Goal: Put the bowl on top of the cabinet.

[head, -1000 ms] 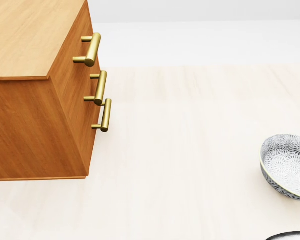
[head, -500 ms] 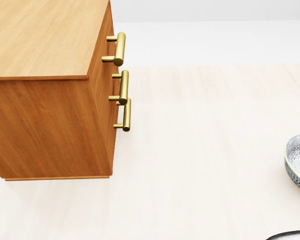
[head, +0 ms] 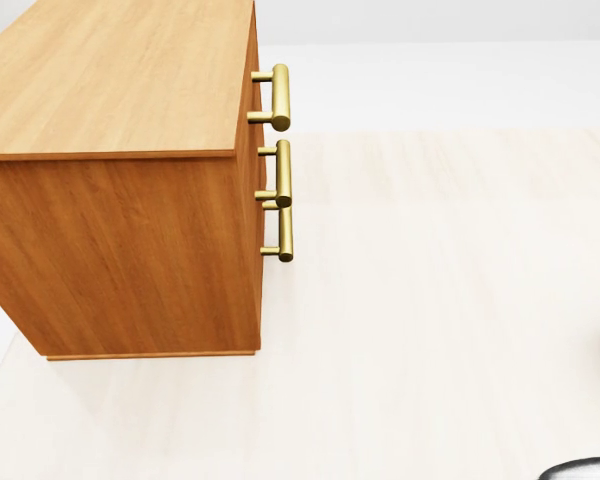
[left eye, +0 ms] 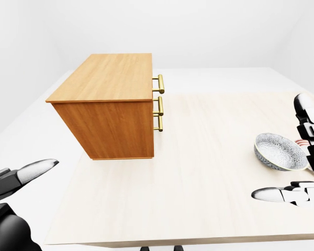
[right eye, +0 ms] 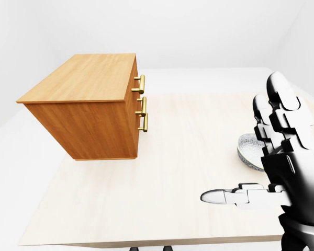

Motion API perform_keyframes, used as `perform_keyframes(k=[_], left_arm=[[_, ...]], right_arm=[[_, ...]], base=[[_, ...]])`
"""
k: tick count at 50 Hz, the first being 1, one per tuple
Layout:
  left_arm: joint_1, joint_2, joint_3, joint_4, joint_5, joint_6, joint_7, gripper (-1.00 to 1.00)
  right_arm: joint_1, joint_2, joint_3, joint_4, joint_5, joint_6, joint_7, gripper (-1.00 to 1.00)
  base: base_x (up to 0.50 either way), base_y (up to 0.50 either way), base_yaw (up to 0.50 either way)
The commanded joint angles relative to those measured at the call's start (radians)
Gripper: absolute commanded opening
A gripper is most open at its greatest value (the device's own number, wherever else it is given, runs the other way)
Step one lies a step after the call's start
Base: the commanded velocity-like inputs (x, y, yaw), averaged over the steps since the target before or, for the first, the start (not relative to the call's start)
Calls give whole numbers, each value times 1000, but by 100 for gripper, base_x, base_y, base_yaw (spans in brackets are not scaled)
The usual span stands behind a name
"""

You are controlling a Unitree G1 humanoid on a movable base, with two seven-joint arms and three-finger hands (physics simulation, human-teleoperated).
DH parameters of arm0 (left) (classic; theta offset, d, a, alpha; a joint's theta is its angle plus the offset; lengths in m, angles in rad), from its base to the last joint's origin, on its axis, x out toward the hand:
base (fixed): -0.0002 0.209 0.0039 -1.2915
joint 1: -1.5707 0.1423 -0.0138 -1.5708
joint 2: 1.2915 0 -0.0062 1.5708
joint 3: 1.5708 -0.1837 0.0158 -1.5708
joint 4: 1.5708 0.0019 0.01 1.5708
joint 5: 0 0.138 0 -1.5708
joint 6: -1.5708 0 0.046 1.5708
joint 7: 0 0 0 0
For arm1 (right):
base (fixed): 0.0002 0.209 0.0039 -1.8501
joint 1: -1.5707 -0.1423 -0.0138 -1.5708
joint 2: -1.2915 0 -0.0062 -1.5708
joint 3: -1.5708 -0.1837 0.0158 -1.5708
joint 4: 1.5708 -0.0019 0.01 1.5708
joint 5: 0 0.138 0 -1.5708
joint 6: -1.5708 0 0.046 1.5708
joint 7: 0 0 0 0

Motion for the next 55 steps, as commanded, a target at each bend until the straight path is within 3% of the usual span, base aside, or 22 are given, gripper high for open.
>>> perform_keyframes(k=[1,3,4,6,9,12,14,17,21,23,28,34,41,55], left_arm=[[-5,-5,-11,19,6,0,10,100],[-8,-3,-6,20,1,0,10,100],[-8,-2,-7,21,2,0,11,100],[-9,-1,-8,24,3,0,11,100],[-9,0,-3,25,-2,0,11,100],[-10,0,-9,32,1,0,12,100],[-12,5,2,27,-10,0,16,100],[-24,19,11,16,-27,0,31,100],[-23,19,3,20,-19,0,30,100],[-24,20,7,20,-23,0,30,100],[-22,19,2,27,-17,0,29,100],[-23,19,-3,28,-12,0,28,100],[-22,19,4,31,-17,0,27,100],[-22,19,1,28,-16,0,27,100]], right_arm=[[-77,1,-79,0,109,109,0,100],[-184,118,-86,0,105,109,0,100],[-240,211,-91,0,44,109,0,100],[-335,316,-112,0,-46,109,105,100],[-521,437,-187,0,-254,109,363,100],[-672,502,-59,184,-688,109,651,100],[-727,560,-34,302,-877,109,790,100],[-801,539,-46,639,-1068,109,903,100],[-887,423,-55,1106,-1204,109,917,100],[-921,376,-45,1214,-1225,109,913,100],[-1014,195,9,1353,-1331,109,1022,100],[-1123,88,95,1522,-1424,109,1089,100],[-1131,95,164,1698,-1501,109,1073,100],[-1061,115,149,1730,-1505,109,1119,100]], base=[[0,0,0],[0,0,0],[0,0,0],[0,0,0],[0,0,0],[0,0,0],[0,0,0],[0,0,0],[0,0,0],[0,0,0],[0,0,0],[0,0,0],[0,0,0],[0,0,0]])
